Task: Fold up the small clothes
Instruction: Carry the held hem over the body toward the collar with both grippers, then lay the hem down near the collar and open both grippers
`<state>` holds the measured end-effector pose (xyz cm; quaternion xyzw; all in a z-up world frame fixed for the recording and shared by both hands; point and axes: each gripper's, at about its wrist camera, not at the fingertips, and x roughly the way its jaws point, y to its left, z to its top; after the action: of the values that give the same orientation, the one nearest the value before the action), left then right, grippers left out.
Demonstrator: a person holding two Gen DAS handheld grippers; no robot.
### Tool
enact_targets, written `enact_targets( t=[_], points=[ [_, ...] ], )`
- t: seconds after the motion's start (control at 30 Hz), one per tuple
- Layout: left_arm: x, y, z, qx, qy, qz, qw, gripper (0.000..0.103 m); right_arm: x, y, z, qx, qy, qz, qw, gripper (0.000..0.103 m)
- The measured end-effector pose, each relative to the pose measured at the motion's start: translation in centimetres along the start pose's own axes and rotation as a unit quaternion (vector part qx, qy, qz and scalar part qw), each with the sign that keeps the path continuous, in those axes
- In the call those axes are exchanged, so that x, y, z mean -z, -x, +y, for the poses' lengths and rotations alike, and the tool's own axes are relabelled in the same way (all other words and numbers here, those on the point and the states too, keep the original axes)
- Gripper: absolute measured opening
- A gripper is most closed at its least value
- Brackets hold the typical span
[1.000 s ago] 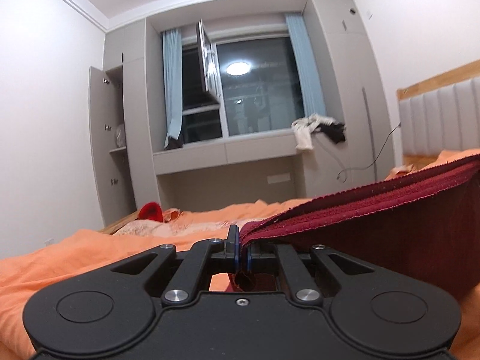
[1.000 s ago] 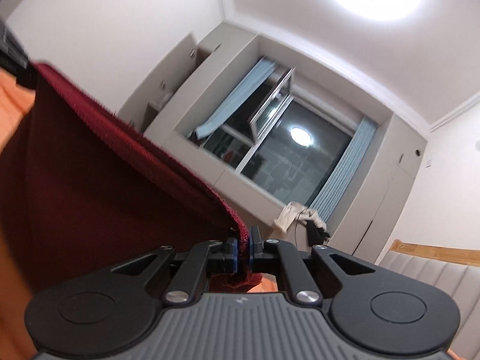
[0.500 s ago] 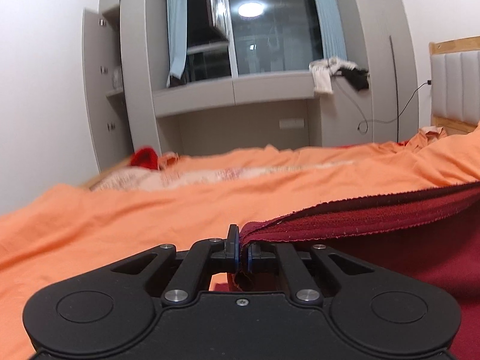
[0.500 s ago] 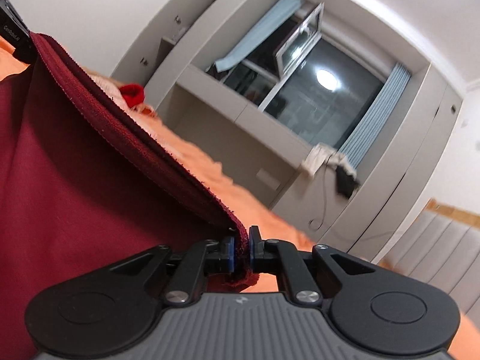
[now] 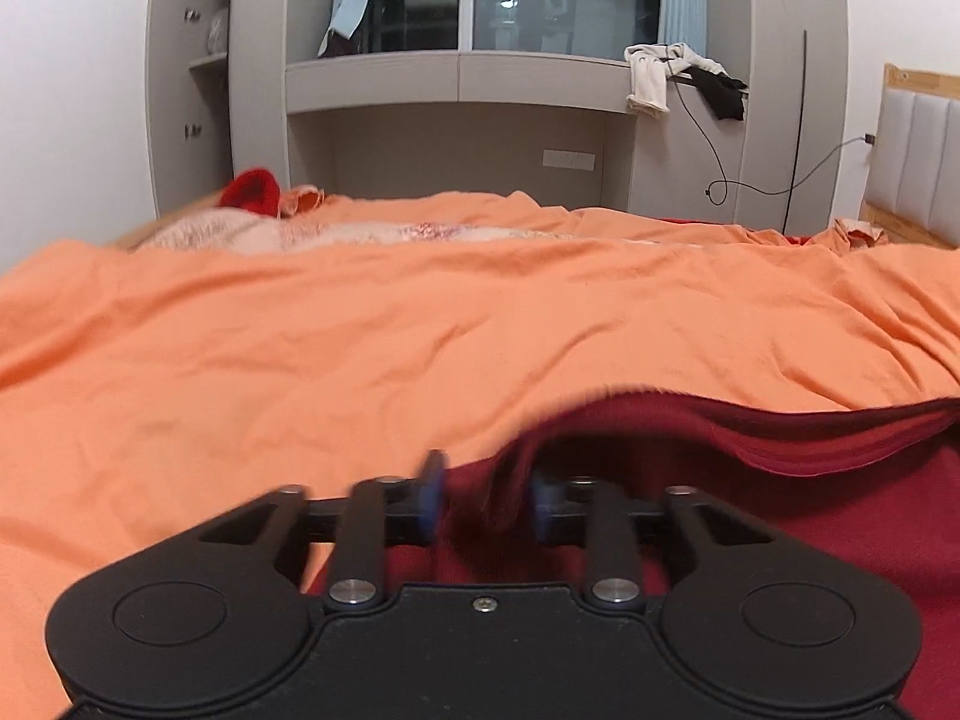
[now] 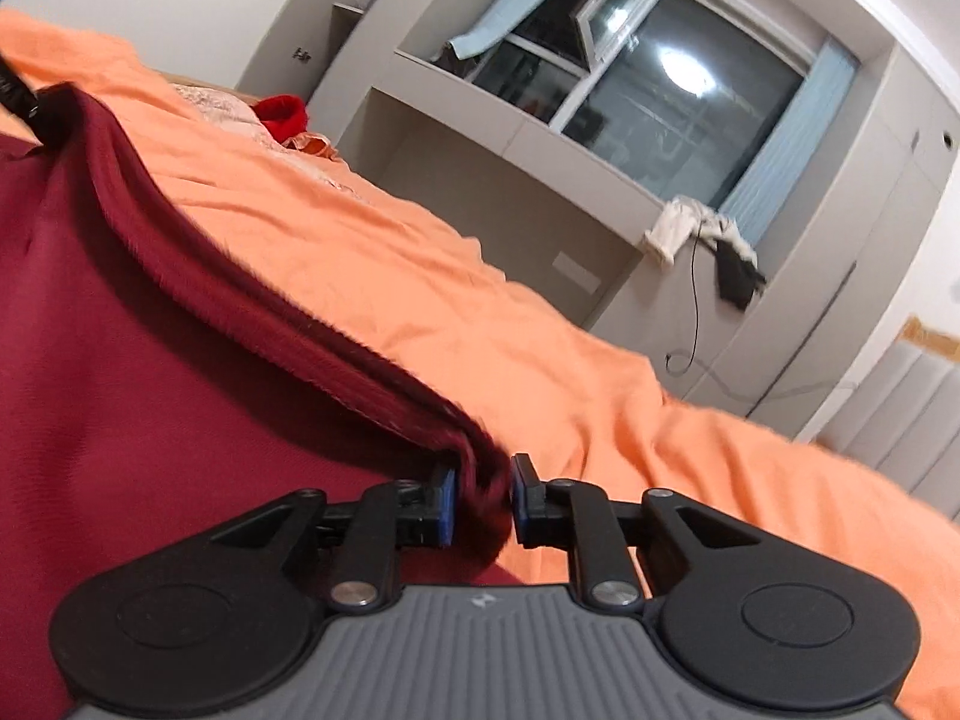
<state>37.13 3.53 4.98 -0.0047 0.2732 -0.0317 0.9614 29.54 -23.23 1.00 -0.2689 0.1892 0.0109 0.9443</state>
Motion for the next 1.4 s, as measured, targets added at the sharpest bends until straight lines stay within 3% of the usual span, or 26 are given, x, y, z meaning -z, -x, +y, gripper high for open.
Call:
enact_targets(
  t=[0.07, 0.13, 0.17, 0.2, 0.27, 0.33, 0.4, 0.47, 0.57, 0.77, 0.93, 1.03, 1.13, 1.2, 1.23, 1.3, 1.4],
  points=[
    [0.3, 0.2, 0.4, 0.003, 0.011, -0.005, 0.9999, 0.061, 0.1, -0.1, -0.5, -0.004, -0.016, 0.008, 1.0, 0.019],
    [0.6, 0.6, 0.4, 0.001, 0.012, -0.011, 0.9999, 0.064, 0.1, -0.2, -1.2, -0.006, -0.031, 0.014, 0.999, 0.021],
    [0.8, 0.7, 0.5, -0.001, 0.011, -0.013, 0.9999, 0.069, 0.2, -0.2, -1.5, -0.008, -0.039, 0.018, 0.999, 0.032],
    [1.0, 0.8, 0.5, -0.003, 0.009, -0.013, 0.9999, 0.074, 0.1, -0.3, -2.1, -0.009, -0.047, 0.021, 0.999, 0.049],
    [1.4, 0.9, 0.7, -0.01, 0.006, -0.005, 0.9999, 0.075, 0.1, -0.2, -3.2, -0.011, -0.07, 0.027, 0.997, 0.068],
    [1.8, 0.8, 1.1, -0.009, 0.011, 0.007, 0.9999, 0.075, 0.4, 0.1, -4.7, -0.023, -0.102, 0.033, 0.994, 0.074],
    [2.1, 0.7, 1.6, -0.009, 0.022, 0.015, 0.9996, 0.076, 0.9, 0.4, -6.2, -0.045, -0.14, 0.039, 0.988, 0.09],
    [2.4, 0.6, 2.1, -0.012, 0.031, 0.021, 0.9992, 0.079, 1.4, 1.0, -7.4, -0.08, -0.182, 0.038, 0.979, 0.1],
    [3.1, 0.1, 2.4, -0.029, 0.034, 0.045, 0.998, 0.085, 2.2, 1.1, -8.8, -0.132, -0.227, 0.042, 0.964, 0.103],
    [3.7, -0.1, 2.0, -0.053, 0.023, 0.053, 0.9969, 0.092, 2.9, 0.3, -7.8, -0.122, -0.229, 0.079, 0.963, 0.103],
    [3.8, -0.2, 1.8, -0.059, 0.018, 0.056, 0.9965, 0.095, 2.2, 0.9, -9.0, -0.137, -0.262, 0.041, 0.954, 0.102],
    [3.8, -0.2, 1.8, -0.06, 0.02, 0.056, 0.9965, 0.096, 1.2, 0.3, -9.1, -0.156, -0.271, 0.032, 0.949, 0.093],
    [3.9, -0.2, 1.9, -0.059, 0.022, 0.055, 0.9965, 0.096, 0.9, -1.2, -8.4, -0.165, -0.261, 0.057, 0.949, 0.073],
    [4.0, -0.2, 2.0, -0.058, 0.025, 0.054, 0.9966, 0.097, 1.1, -2.1, -7.8, -0.166, -0.261, 0.075, 0.948, 0.026],
    [4.1, -0.1, 2.0, -0.056, 0.027, 0.053, 0.9966, 0.097, 1.0, -2.3, -7.7, -0.164, -0.261, 0.078, 0.948, 0.016],
    [4.2, -0.1, 2.2, -0.053, 0.031, 0.053, 0.9967, 0.097, 0.9, -1.9, -7.8, -0.153, -0.256, 0.07, 0.952, 0.007],
    [4.3, 0.0, 2.5, -0.05, 0.036, 0.053, 0.9967, 0.097, 0.2, -0.6, -8.1, -0.112, -0.239, 0.046, 0.964, 0.006]
  ],
)
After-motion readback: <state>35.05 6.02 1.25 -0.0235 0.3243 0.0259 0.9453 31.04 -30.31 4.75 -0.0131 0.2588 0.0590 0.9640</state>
